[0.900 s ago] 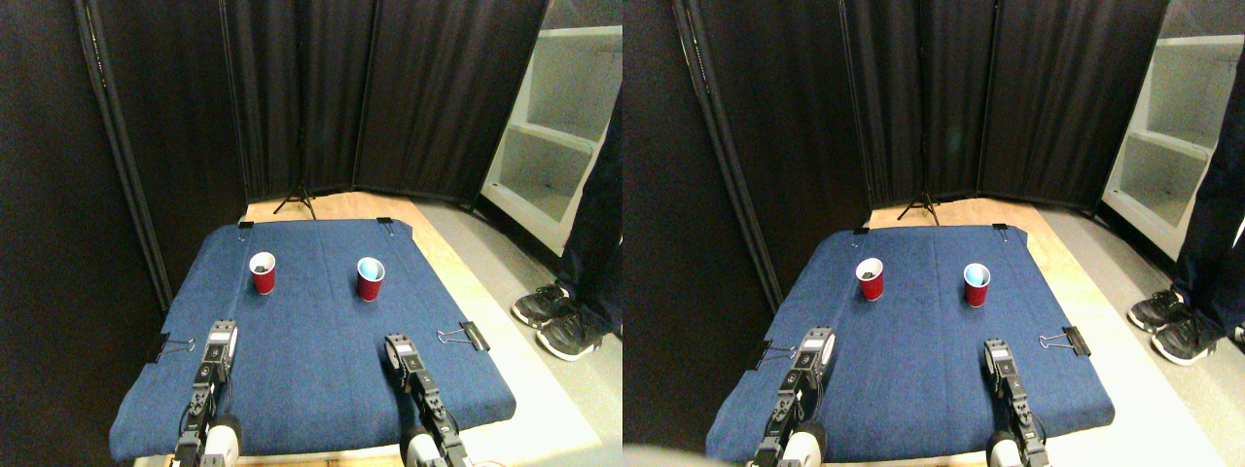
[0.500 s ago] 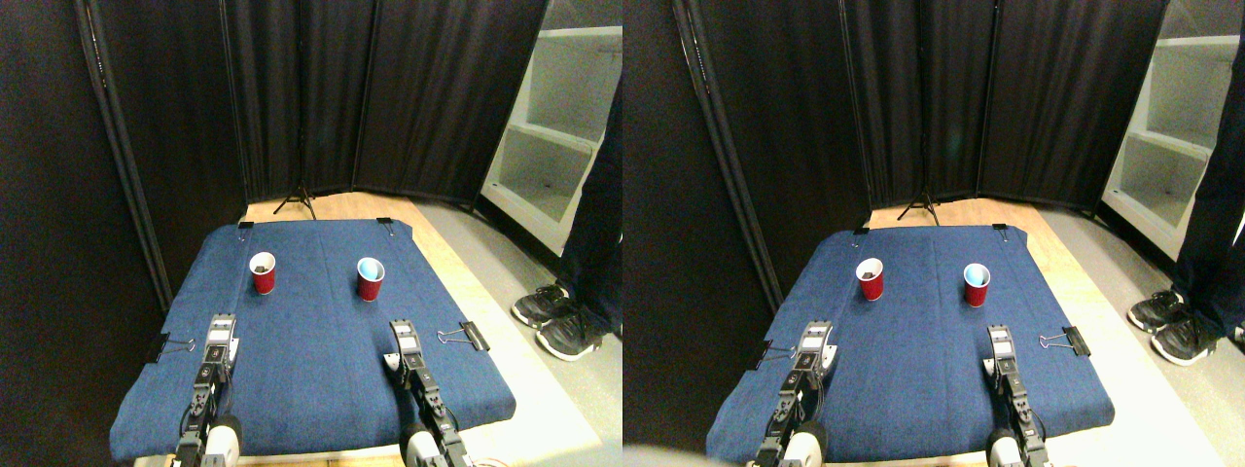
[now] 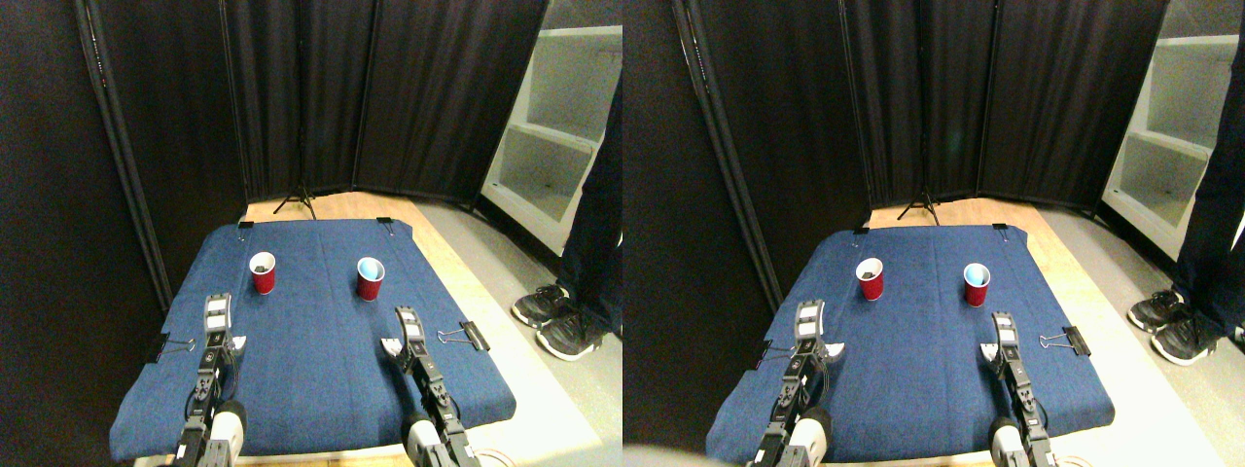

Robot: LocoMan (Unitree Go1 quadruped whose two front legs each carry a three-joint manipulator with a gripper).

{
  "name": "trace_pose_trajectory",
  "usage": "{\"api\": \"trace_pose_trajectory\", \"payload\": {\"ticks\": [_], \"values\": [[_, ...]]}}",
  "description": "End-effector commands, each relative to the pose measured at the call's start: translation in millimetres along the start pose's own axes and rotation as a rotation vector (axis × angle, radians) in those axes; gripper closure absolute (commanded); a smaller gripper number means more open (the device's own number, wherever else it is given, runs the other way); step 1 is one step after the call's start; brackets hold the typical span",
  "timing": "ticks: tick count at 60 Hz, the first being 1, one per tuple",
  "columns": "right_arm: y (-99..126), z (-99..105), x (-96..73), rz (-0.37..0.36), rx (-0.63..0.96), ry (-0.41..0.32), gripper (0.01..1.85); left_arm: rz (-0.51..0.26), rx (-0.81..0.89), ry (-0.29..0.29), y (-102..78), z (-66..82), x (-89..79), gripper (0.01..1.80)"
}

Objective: Pour (bimanual)

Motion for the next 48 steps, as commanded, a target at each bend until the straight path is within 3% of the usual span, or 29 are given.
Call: {"api": "trace_pose_trajectory", "payload": {"ticks": [1,6,12,13,17,20,24,26,35,36,48], "values": [[6,14,4.7,0.022,0.049,-0.053,1.30,-0.016,-0.039,-0.064,-6.5,16.4,7.3,0.97],[4,14,10.1,-0.008,0.147,-0.055,1.28,0.019,-0.141,-0.070,-8.1,17.0,14.0,0.94],[2,10,18.0,-0.035,0.157,-0.063,1.23,0.039,-0.217,-0.093,-6.5,12.9,22.0,0.95],[1,9,19.4,-0.075,0.207,-0.056,1.22,0.047,-0.242,-0.099,-6.2,11.9,23.7,0.95],[-1,6,23.4,-0.119,0.321,-0.040,1.19,0.094,-0.324,-0.114,-6.1,9.9,27.3,0.97],[-3,3,26.8,-0.145,0.384,-0.037,1.18,0.102,-0.392,-0.111,-5.3,7.4,30.6,1.04],[-9,-3,33.4,-0.196,0.610,-0.040,1.15,0.123,-0.498,-0.125,-3.2,2.0,37.0,1.06],[-12,-4,35.4,-0.212,0.628,-0.043,1.13,0.121,-0.525,-0.130,-2.4,-0.3,38.9,1.07],[-21,-13,45.7,-0.232,0.758,-0.051,1.10,0.155,-0.620,-0.136,1.4,-12.2,47.9,1.04],[-23,-15,49.3,-0.269,0.892,-0.043,1.09,0.162,-0.634,-0.133,2.3,-16.2,50.6,1.02],[-27,-23,63.6,-0.267,0.986,-0.020,1.05,0.208,-0.684,-0.128,5.7,-28.0,68.6,0.97]]}}
